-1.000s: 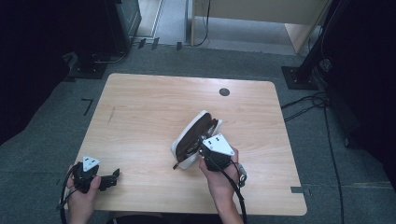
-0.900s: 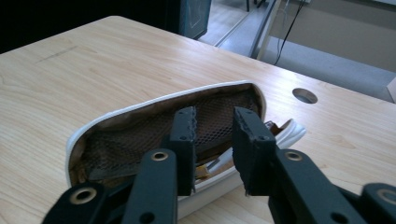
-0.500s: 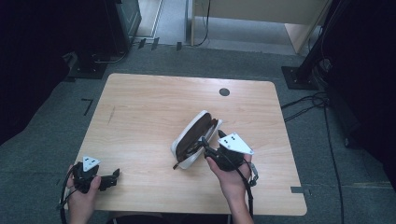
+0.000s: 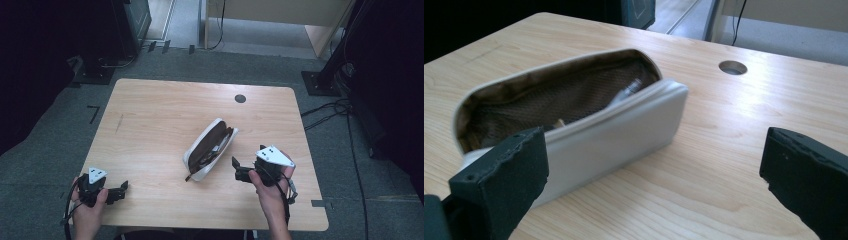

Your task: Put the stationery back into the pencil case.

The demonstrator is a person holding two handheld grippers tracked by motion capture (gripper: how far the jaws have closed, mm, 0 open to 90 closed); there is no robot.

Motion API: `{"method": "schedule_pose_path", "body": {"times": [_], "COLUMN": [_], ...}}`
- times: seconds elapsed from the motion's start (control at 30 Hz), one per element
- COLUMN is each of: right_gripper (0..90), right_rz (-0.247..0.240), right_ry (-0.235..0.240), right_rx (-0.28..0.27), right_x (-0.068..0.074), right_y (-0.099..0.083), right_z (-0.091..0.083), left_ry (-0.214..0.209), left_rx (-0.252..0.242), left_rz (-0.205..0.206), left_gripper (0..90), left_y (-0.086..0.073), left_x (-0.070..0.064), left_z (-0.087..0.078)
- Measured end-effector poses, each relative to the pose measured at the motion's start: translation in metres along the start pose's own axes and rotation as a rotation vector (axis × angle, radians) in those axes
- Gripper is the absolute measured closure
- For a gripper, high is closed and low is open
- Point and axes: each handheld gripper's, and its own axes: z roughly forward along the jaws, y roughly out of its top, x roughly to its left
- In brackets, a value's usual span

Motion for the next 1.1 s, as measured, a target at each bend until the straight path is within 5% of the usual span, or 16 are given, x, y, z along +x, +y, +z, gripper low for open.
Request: {"method": "schedule_pose_path", "body": {"times": [1.1], "right_gripper": [0.0], "right_rz": [0.126], "right_ry": [-0.138], "right_rx": [0.117], "right_x": [-0.095], "right_y": [-0.076], "right_z": [-0.025], "left_ry": [0.001], "left_rx": [0.0], "left_rz": [0.002], "left_gripper": [0.0], "left_y": [0.0], "left_x": [0.0], "left_z": [0.0]}}
